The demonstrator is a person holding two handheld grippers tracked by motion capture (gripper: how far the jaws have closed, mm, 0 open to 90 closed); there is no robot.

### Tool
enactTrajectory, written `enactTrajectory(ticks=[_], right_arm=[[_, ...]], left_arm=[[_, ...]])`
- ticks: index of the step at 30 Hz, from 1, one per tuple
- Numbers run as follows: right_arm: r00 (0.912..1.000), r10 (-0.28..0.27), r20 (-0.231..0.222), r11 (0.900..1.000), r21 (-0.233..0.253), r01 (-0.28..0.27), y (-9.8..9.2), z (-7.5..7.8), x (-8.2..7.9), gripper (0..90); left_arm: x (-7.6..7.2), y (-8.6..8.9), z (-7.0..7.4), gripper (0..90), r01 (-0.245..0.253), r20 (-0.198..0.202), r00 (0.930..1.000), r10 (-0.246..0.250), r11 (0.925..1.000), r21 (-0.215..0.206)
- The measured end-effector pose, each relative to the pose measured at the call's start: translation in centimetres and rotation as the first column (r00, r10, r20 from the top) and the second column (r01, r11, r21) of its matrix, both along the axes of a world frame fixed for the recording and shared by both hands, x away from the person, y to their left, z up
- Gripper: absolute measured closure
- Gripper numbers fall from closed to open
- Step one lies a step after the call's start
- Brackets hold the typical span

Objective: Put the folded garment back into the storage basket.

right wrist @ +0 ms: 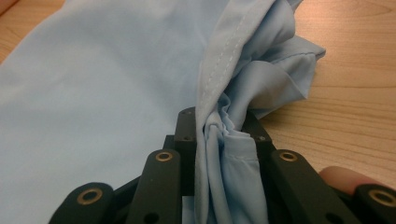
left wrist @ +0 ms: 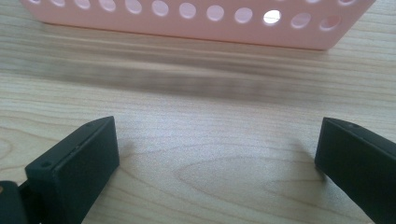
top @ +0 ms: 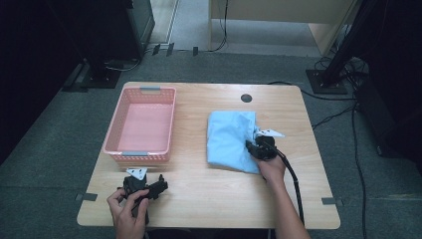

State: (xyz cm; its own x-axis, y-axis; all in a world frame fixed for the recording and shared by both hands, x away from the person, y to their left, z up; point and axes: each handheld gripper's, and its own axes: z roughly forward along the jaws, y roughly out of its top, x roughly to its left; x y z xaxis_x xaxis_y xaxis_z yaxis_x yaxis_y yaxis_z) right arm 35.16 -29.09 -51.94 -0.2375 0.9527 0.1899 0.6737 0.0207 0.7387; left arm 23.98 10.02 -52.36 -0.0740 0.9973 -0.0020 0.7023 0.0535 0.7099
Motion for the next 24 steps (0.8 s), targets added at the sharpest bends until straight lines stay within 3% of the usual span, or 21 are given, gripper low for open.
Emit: enactTrajectory(ticks=[8,16,24], right_arm=[[0.9997,-0.013,0.021,0.998,0.054,0.011,0.5,0.9,-0.3,76.7],[0.9975,0.031,0.064,0.982,0.182,-0.042,1.5,4.6,-0.7,77.1],[0.9896,0.079,0.12,0.975,0.196,-0.102,3.2,8.1,-1.3,77.1]], left_arm=[[0.0,0.0,0.0,0.0,0.0,0.0,1.0,0.0,1.0,0.0],[0.0,0.0,0.0,0.0,0.0,0.0,1.0,0.0,1.0,0.0],[0.0,0.0,0.0,0.0,0.0,0.0,1.0,0.0,1.0,0.0]])
